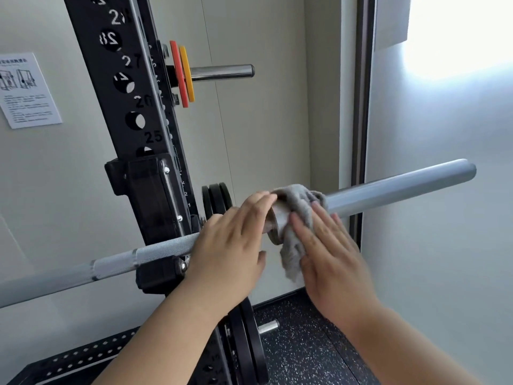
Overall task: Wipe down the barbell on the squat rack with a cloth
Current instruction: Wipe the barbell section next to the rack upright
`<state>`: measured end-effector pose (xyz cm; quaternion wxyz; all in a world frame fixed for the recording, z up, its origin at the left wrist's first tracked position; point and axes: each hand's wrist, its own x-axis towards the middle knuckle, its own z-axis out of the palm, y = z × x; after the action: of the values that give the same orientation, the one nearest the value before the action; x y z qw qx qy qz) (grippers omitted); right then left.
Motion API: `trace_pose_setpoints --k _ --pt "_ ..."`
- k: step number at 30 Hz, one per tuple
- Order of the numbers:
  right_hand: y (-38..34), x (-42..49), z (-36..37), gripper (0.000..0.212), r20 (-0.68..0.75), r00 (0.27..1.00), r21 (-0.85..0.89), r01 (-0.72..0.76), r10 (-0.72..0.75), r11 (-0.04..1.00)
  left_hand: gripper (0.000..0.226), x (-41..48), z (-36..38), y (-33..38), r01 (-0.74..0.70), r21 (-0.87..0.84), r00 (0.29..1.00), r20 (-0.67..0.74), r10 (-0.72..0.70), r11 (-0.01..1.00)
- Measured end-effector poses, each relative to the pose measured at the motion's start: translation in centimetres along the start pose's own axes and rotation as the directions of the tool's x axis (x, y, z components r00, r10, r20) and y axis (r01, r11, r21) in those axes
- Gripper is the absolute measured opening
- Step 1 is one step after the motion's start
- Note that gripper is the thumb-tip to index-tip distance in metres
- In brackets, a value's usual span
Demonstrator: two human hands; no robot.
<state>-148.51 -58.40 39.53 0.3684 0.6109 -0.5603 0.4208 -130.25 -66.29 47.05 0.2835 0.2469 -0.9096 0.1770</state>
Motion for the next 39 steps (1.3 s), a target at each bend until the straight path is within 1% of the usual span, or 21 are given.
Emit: trace_pose_setpoints --k 2,4,6,8,10,11,13,15,17,18,19,22,25,26,28,30,31,33,35,37,39 --pt "1.0 0.7 -0.5 0.046 -0.037 0.994 0.015 -0.105 0.105 0.994 0.098 -0.4 0.2 -0.4 -0.011 0.008 1.0 0.01 0.011 1.0" --pt "0.2 1.3 -0.3 0.049 -0.047 0.985 0.079 -0.16 0.164 0.984 0.096 -0.3 0.1 -0.4 -0.005 0.025 1.0 0.013 0.005 1.0" --pt "-1.6 1.2 0.4 0.047 -0.022 0.993 0.133 -0.113 0.117 0.985 0.1 0.1 0.1 -0.3 0.01 0.027 1.0 0.012 -0.01 1.0" --pt "-2.6 0.6 1.0 0.047 0.021 1.0 0.154 -0.01 0.007 0.988 0.101 0.3 0.1 -0.3 0.03 0.034 0.999 0.022 -0.031 0.999" --pt "-1.8 -0.3 1.0 0.046 0.046 0.996 0.116 0.069 -0.075 0.991 0.107 0.2 0.0 -0.2 0.043 0.07 0.999 0.029 -0.045 0.997" --pt "-1.0 -0.7 1.0 0.045 0.044 0.995 0.075 0.084 -0.087 0.994 0.111 0.1 0.1 -0.1 0.045 0.076 0.998 0.035 -0.048 0.996" --pt "0.8 -1.2 0.9 0.045 0.004 0.999 -0.01 0.051 -0.051 0.999 0.112 -0.2 0.2 0.0 0.029 0.05 0.999 0.041 -0.031 0.998" --pt "2.1 -1.1 0.6 0.046 -0.048 0.998 -0.046 -0.047 0.045 0.998 0.103 -0.3 0.0 0.0 0.008 0.032 0.999 0.033 -0.009 0.999" --pt "1.9 -0.5 0.4 0.049 -0.062 0.99 0.008 -0.127 0.128 0.992 0.098 -0.2 -0.2 0.0 0.017 0.024 0.999 0.032 -0.018 1.0" --pt "1.1 -0.3 0.4 0.051 -0.051 0.988 0.037 -0.142 0.144 0.989 0.098 0.0 -0.2 0.0 0.027 0.023 0.999 0.034 -0.027 0.999" --pt "0.1 -0.2 0.6 0.051 -0.033 0.99 0.055 -0.133 0.135 0.99 0.099 0.1 -0.1 0.0 0.035 0.024 0.999 0.037 -0.036 0.999" --pt "-1.9 -1.0 1.5 0.052 0.015 0.999 0.096 -0.033 0.032 0.995 0.102 0.7 -0.3 0.1 0.063 0.03 0.997 0.03 -0.064 0.998" --pt "0.2 -2.0 1.4 0.051 0.021 0.997 0.025 0.069 -0.07 0.997 0.103 0.9 -0.4 0.2 0.08 0.021 0.996 0.036 -0.08 0.997" --pt "1.0 -2.3 1.3 0.049 0.01 0.997 -0.018 0.073 -0.073 0.997 0.103 0.8 -0.5 0.3 0.077 0.006 0.996 0.047 -0.077 0.997" --pt "1.7 -2.2 1.0 0.046 -0.031 0.999 -0.046 0.016 -0.017 0.999 0.1 0.8 -0.8 0.4 0.058 -0.032 0.997 0.052 -0.056 0.998" --pt "0.8 -1.0 0.9 0.047 -0.057 0.998 0.03 -0.037 0.038 0.999 0.09 0.8 -1.0 0.2 0.06 -0.076 0.997 0.058 -0.056 0.995" --pt "0.0 -0.2 1.0 0.047 -0.06 0.997 0.083 -0.034 0.039 0.996 0.084 0.8 -1.2 0.2 0.071 -0.107 0.996 0.057 -0.065 0.992" --pt "-1.6 1.2 1.2 0.047 -0.063 0.998 0.152 0.022 -0.012 0.988 0.075 0.5 -2.2 0.4 0.077 -0.17 0.997 0.003 -0.077 0.982" --pt "-2.7 2.4 1.3 0.044 -0.06 0.994 0.15 0.104 -0.096 0.983 0.071 -0.2 -3.9 0.3 0.09 -0.203 0.988 -0.107 -0.113 0.975" --pt "-3.1 3.8 0.9 0.04 -0.031 0.988 0.083 0.153 -0.151 0.985 0.066 -1.5 -5.7 -1.0 0.114 -0.213 0.959 -0.232 -0.163 0.97" --pt "-3.3 5.6 0.5 0.04 0.047 0.981 -0.014 0.188 -0.187 0.982 0.049 -3.0 -6.9 -3.4 0.185 -0.203 0.927 -0.29 -0.239 0.962"
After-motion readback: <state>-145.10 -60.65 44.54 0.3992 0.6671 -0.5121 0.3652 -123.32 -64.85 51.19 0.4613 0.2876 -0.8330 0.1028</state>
